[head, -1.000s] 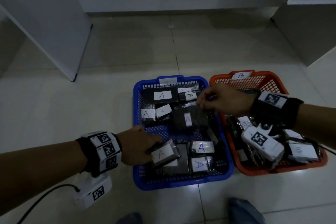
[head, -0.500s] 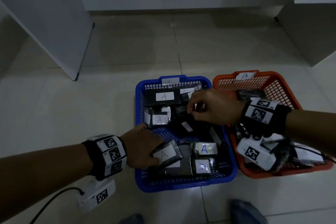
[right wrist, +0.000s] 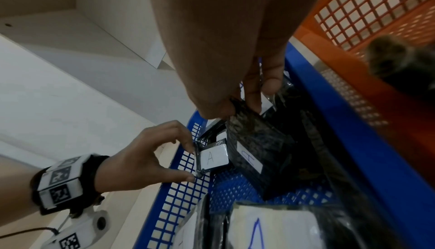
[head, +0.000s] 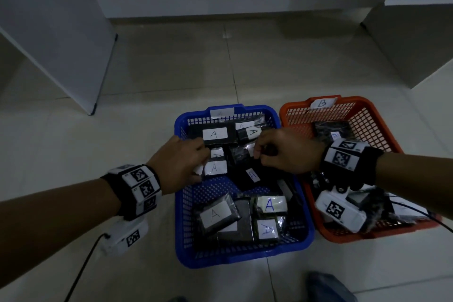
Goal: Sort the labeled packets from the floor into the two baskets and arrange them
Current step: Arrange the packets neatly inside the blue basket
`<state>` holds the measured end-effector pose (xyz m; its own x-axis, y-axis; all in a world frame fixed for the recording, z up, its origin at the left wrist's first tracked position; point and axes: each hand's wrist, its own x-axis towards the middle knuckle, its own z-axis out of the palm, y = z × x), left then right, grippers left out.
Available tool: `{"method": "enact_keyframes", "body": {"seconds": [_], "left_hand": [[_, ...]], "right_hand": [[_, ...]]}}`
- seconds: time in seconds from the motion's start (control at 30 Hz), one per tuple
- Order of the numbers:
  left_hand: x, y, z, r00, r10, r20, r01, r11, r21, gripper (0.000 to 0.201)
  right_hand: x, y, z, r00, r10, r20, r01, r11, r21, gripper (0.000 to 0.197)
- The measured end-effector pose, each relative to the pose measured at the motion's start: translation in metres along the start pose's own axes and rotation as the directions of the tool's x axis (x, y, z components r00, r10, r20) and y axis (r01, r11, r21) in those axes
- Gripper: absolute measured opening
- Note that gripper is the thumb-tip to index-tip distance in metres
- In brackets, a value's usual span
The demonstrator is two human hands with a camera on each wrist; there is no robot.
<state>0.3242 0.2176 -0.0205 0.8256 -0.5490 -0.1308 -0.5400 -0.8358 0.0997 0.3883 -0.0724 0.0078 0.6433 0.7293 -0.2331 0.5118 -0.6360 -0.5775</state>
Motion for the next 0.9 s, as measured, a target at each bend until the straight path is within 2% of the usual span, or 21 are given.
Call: {"method": "enact_keyframes", "body": {"seconds": [0.1,0.27,0.4,0.47,0.57,0.67,0.8,0.9], "left_hand": [[0.012,0.007,0.006,0.997,-0.037,0.066,0.032,0.997,0.068,0.052],[0.013,0.000,0.016,0.999,-0.032,-0.027,0.034,0.996,0.085,0.048],[0.015,-0.002,0.020,0.997,-0.031,-0.069,0.037,0.995,0.089,0.040],[0.017,-0.002,0.020,0.996,-0.013,-0.084,0.022,0.994,0.106,0.041],[0.020,-0.001,0.019,0.996,0.019,-0.087,-0.008,0.992,0.123,0.045],[0.026,-0.002,0.022,0.995,0.002,-0.099,0.009,0.993,0.115,0.037],[0.031,-0.004,0.023,0.997,-0.001,-0.078,0.012,0.989,0.151,0.026],[0.031,-0.003,0.022,0.998,-0.001,-0.066,0.013,0.984,0.179,0.026]], "right_hand": [[0.002,-0.001,-0.003,0.999,-0.010,-0.043,0.011,0.999,0.046,0.009],[0.004,-0.005,0.001,0.998,0.000,-0.064,0.008,0.992,0.125,0.009],[0.001,-0.007,-0.007,0.986,-0.035,-0.160,0.058,0.989,0.138,0.005],[-0.001,-0.007,-0.005,0.987,-0.037,-0.159,0.062,0.985,0.158,0.005],[0.003,-0.003,0.015,0.993,-0.005,-0.117,0.026,0.984,0.175,0.009],[0.008,0.002,0.036,0.991,0.034,-0.128,-0.005,0.974,0.225,0.011],[0.011,0.002,0.051,0.987,0.154,-0.053,-0.129,0.938,0.321,0.008],[0.019,-0.001,0.059,0.975,0.218,-0.037,-0.188,0.906,0.380,0.007]]}}
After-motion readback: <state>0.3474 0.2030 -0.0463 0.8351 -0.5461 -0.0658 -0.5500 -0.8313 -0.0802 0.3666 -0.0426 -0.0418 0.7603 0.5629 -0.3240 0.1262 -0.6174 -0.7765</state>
